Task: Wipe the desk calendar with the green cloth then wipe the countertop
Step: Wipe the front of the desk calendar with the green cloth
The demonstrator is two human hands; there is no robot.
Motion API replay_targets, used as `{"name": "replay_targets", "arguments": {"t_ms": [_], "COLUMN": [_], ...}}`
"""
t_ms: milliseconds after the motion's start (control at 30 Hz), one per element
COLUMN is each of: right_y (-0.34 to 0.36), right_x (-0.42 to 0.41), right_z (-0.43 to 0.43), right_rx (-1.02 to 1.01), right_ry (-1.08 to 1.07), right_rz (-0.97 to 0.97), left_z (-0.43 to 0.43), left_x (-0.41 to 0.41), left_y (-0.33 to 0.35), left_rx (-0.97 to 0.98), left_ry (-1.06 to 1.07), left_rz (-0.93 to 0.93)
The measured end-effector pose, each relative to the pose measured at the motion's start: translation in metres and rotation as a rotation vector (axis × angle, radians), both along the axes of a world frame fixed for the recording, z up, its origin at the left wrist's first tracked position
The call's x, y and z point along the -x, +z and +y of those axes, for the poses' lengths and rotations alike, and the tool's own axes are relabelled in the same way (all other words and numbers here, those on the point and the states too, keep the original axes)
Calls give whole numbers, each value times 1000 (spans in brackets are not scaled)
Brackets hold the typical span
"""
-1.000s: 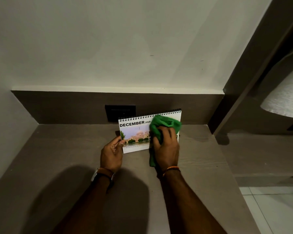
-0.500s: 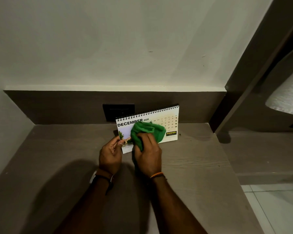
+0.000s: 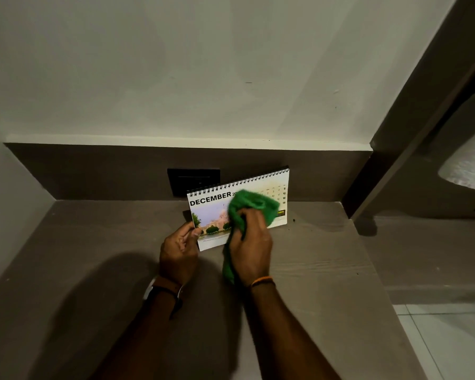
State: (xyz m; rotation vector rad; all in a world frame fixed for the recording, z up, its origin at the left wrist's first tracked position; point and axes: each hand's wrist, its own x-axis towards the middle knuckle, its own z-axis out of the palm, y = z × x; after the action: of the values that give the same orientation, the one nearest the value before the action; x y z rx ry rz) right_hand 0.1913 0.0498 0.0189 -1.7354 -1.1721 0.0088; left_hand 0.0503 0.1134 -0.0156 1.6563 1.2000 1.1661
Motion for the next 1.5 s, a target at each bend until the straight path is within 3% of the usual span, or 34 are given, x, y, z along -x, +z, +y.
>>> {"name": "replay_targets", "arguments": {"t_ms": [67,133,267,333,500,633,700,833,900,1000,1100,1200,1333,1500], "right_y": [-8,-9,5,12,20,13,11,9,3,-6,-2,5,7,-1], "right_x": [15,9,-46,-57,4,55,60,39,24,-4,-38,-44,-7,25], "right_z": [-9,-15,-10,-5,6,2,0,-6,-15,-28,-33,-26,-10,-8], "right_rx": [75,75,-41,-69,-40,57,91,63,31,-33,-100,-141,-141,4], "right_ry": [149,142,-320,-371,-12,340,370,274,181,-48,-297,-402,-305,-29], "right_rz": [-91,-118,125,159,-18,-349,-412,-470,-425,-201,1,134,175,17], "left_z": [1,0,0,-2,-2,-6,-6,-4,-7,-10,-12,-13,-13,-11], "left_x": [2,4,6,5,-1,12,17,12,8,5,4,3,3,0], "left_y": [1,0,-1,2,7,-2,-4,4,10,16,18,21,21,19], "left_rx": [-25,-24,19,44,65,-79,-146,-28,5,6,-82,-169,-236,-272], "left_ry": [-5,-13,3,-6,55,88,77,38,11,-7,23,46,25,61], "left_rz": [32,44,68,64,15,62,121,153,119,96,130,158,176,172]}}
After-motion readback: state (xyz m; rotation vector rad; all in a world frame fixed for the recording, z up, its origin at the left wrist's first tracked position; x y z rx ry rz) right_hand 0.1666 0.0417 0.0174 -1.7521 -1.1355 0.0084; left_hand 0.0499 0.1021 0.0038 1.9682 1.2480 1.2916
